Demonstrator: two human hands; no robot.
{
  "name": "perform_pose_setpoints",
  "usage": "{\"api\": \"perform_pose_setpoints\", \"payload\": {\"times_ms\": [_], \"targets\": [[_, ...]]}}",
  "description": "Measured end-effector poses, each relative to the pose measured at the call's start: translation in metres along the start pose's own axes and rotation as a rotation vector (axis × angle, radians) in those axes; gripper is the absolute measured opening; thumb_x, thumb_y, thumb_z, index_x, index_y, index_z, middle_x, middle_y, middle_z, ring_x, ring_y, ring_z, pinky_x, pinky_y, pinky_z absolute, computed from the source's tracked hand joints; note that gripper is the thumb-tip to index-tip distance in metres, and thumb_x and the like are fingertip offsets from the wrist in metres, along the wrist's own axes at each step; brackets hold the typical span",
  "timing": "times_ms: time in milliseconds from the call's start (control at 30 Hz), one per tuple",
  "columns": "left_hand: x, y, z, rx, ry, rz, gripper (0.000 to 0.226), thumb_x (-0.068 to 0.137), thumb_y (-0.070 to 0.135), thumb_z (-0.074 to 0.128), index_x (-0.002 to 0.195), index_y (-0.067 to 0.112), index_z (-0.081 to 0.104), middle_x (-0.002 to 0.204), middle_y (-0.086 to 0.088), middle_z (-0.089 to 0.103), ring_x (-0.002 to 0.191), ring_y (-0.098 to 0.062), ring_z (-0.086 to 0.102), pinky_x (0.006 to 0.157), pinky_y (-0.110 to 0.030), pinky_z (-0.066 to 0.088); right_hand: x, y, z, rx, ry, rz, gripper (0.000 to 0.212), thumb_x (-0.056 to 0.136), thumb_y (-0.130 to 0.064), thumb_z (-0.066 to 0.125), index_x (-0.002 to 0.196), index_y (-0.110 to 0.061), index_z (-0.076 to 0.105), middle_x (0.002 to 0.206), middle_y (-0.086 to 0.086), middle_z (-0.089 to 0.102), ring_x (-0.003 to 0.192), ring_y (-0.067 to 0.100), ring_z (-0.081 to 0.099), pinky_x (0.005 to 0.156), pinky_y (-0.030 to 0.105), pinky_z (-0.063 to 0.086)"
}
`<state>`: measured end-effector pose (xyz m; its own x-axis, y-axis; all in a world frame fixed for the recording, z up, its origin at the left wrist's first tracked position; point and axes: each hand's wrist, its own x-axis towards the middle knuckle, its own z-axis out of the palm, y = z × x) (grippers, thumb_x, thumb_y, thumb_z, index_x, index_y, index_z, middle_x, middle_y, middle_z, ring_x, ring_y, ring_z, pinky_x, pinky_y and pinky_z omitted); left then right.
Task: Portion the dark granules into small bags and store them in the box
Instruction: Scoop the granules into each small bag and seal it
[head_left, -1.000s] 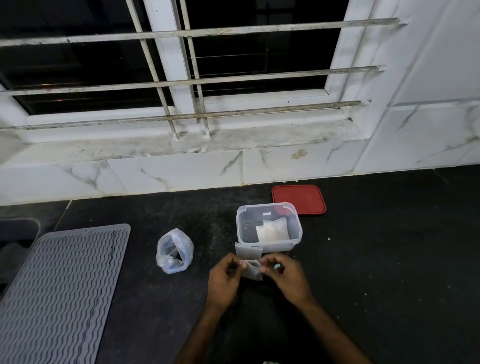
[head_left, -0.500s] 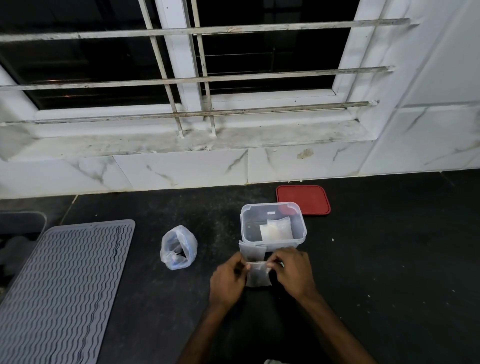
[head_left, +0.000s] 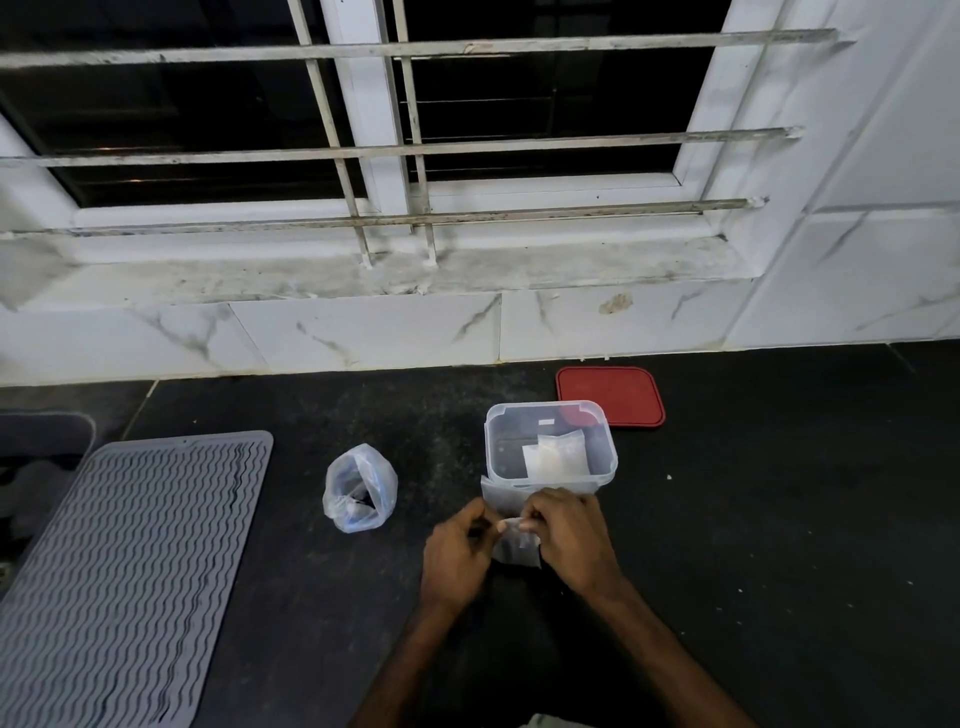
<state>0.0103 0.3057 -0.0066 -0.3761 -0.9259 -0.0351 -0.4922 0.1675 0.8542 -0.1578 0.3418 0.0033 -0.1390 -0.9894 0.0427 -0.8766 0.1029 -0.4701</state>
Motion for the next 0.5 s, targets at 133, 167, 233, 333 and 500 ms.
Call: {"api": "perform_pose_setpoints", "payload": {"times_ms": [133,167,233,333,500], "targets": [[-0.0001,0.0002,0.0011,-0.022,-0.005,-0.014,0.028,0.088,0.022,0.066,0.074,0.044,0.056,0.073,0.018,0.068,0.069,0.001,0.063,0.064,-0.019,0.045,0.0039,-0.0051,0.0004,-0.177,-0.114,-0.002,0.022,0.089,-0.044,0.060,0.103,-0.028,0.068,0.109,-0.009,0.068,0.105,0.012,0.060,0.095,0.028,0.042],[0.0003,0.0003,0.0009,-0.044,0.009,-0.018,0.031,0.088,0.019,0.067,0.073,0.044,0.056,0.072,0.019,0.068,0.068,0.002,0.062,0.064,-0.016,0.045,0.0029,-0.0059,-0.0001,-0.130,-0.135,0.030,0.026,0.090,-0.044,0.060,0.107,-0.026,0.068,0.112,-0.008,0.067,0.107,0.012,0.059,0.098,0.028,0.043],[-0.0002,0.0010,0.0000,-0.068,0.040,-0.023,0.034,0.089,0.015,0.067,0.072,0.042,0.057,0.072,0.021,0.067,0.069,0.003,0.062,0.064,-0.011,0.044,-0.0007,-0.0035,0.0015,0.048,-0.094,0.064,0.025,0.092,-0.037,0.061,0.110,-0.022,0.069,0.113,-0.005,0.067,0.106,0.013,0.059,0.100,0.032,0.045],[-0.0009,-0.0003,-0.0006,-0.114,0.068,-0.031,0.019,0.091,0.019,0.067,0.077,0.031,0.061,0.076,0.016,0.069,0.074,-0.001,0.066,0.068,-0.021,0.051,-0.0050,0.0023,0.0041,0.149,0.023,0.007,0.024,0.085,-0.041,0.066,0.106,-0.031,0.070,0.107,-0.016,0.068,0.101,0.008,0.056,0.091,0.033,0.047],[0.0012,0.0020,-0.0015,-0.190,0.074,-0.048,0.010,0.089,0.020,0.069,0.083,0.028,0.068,0.083,0.013,0.073,0.081,-0.003,0.068,0.075,-0.032,0.057,-0.0040,-0.0050,0.0053,0.109,0.120,0.037,0.006,0.086,-0.038,0.066,0.090,-0.036,0.070,0.102,-0.024,0.059,0.101,0.000,0.045,0.089,0.032,0.030]]}}
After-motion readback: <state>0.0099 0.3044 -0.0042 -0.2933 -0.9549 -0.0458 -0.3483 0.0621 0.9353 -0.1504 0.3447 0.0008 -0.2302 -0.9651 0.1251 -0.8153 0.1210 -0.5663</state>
